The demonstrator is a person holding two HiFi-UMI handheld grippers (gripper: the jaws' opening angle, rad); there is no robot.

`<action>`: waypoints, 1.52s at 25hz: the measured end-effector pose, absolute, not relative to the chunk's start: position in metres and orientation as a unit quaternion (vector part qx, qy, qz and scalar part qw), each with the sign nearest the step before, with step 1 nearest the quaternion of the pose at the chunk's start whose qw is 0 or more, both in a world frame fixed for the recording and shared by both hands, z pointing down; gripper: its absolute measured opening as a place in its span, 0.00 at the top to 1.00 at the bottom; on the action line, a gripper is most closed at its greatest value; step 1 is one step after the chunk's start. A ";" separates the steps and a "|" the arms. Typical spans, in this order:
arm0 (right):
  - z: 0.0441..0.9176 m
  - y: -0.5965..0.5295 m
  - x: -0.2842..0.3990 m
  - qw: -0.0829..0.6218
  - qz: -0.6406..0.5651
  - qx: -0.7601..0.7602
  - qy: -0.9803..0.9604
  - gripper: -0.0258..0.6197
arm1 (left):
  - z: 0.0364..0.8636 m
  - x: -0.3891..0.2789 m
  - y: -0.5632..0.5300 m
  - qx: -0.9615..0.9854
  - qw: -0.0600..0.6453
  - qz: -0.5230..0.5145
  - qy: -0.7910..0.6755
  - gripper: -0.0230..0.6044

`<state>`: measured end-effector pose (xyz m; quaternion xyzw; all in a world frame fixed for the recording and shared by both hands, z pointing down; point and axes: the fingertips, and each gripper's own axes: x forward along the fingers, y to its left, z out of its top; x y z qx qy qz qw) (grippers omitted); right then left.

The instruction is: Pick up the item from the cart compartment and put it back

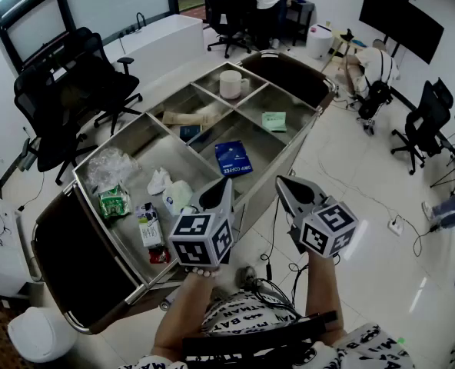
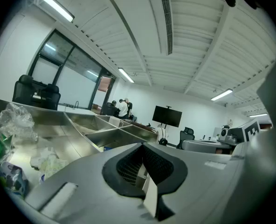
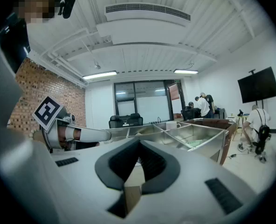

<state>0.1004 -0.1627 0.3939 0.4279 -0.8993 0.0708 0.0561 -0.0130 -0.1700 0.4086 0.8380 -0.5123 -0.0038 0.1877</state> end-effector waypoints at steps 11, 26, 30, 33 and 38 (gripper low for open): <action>0.405 -0.157 0.083 0.089 0.077 0.387 -0.915 0.69 | 0.409 -0.024 -0.160 0.838 0.190 -0.007 -0.511 0.96; 0.399 -0.241 0.035 0.351 -0.064 0.177 -0.917 0.44 | 0.404 -0.051 -0.165 0.834 0.200 -0.025 -0.513 0.96; 0.425 -0.260 0.024 0.426 -0.085 0.103 -0.895 0.39 | 0.405 -0.053 -0.178 0.823 0.211 -0.033 -0.526 0.96; 0.448 -0.271 0.015 0.465 -0.089 0.053 -0.879 0.35 | 0.410 -0.054 -0.192 0.815 0.218 -0.029 -0.536 0.96; 0.489 -0.276 0.004 0.537 -0.087 -0.028 -0.838 0.28 | 0.415 -0.054 -0.208 0.804 0.241 -0.015 -0.544 0.96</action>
